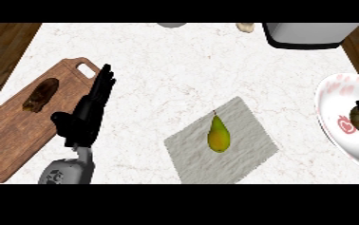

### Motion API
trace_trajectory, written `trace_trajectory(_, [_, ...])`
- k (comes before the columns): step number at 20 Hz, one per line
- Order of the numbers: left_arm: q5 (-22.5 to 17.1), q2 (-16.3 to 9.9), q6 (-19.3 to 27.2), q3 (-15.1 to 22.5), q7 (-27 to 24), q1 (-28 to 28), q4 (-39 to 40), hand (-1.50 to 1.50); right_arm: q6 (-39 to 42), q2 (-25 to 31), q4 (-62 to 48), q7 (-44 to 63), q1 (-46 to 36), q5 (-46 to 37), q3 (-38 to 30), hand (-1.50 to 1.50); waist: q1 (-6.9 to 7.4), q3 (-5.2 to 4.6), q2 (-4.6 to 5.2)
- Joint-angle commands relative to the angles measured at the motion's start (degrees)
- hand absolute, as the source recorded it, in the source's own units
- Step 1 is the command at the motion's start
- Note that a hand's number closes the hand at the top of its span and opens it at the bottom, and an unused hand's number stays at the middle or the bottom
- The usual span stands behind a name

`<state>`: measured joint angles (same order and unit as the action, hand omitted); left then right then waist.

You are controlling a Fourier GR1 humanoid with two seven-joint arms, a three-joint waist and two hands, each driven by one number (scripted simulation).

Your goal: Pick the squash from the placemat and place it in the bowl

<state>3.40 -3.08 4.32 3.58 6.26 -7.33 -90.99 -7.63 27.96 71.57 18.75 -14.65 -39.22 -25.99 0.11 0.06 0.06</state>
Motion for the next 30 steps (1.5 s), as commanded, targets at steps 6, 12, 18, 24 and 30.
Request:
trace_trajectory(6, [-0.2,0.2,-0.6,-1.9,-3.5,-3.7,7.0,0.00,-2.0,-2.9,-2.2,-15.1,-0.9,11.1,-3.9,-1.50,-0.35,-0.04,0.02])
trace_trajectory(12, [-1.5,-0.9,-1.4,-3.3,-1.6,-3.3,5.0,0.00,-3.6,-1.7,4.4,-19.4,3.4,18.7,-11.6,-1.50,-0.67,-0.05,-0.13])
trace_trajectory(18, [0.2,-0.5,-0.7,-1.4,-0.2,-0.2,0.9,0.00,0.4,-3.8,14.6,-11.1,6.9,26.6,-15.0,-1.50,-0.50,-0.06,-0.22])
trace_trajectory(24, [1.1,2.0,0.9,0.4,0.5,0.2,-0.4,0.00,9.3,-3.9,16.4,-15.4,14.9,39.9,-23.4,-1.50,-0.82,-0.02,-0.24])
trace_trajectory(30, [1.0,1.0,-0.1,-0.7,-0.9,0.6,0.4,0.00,14.4,-8.4,23.0,-16.8,21.8,44.7,-24.6,-1.50,-0.54,-0.06,-0.13])
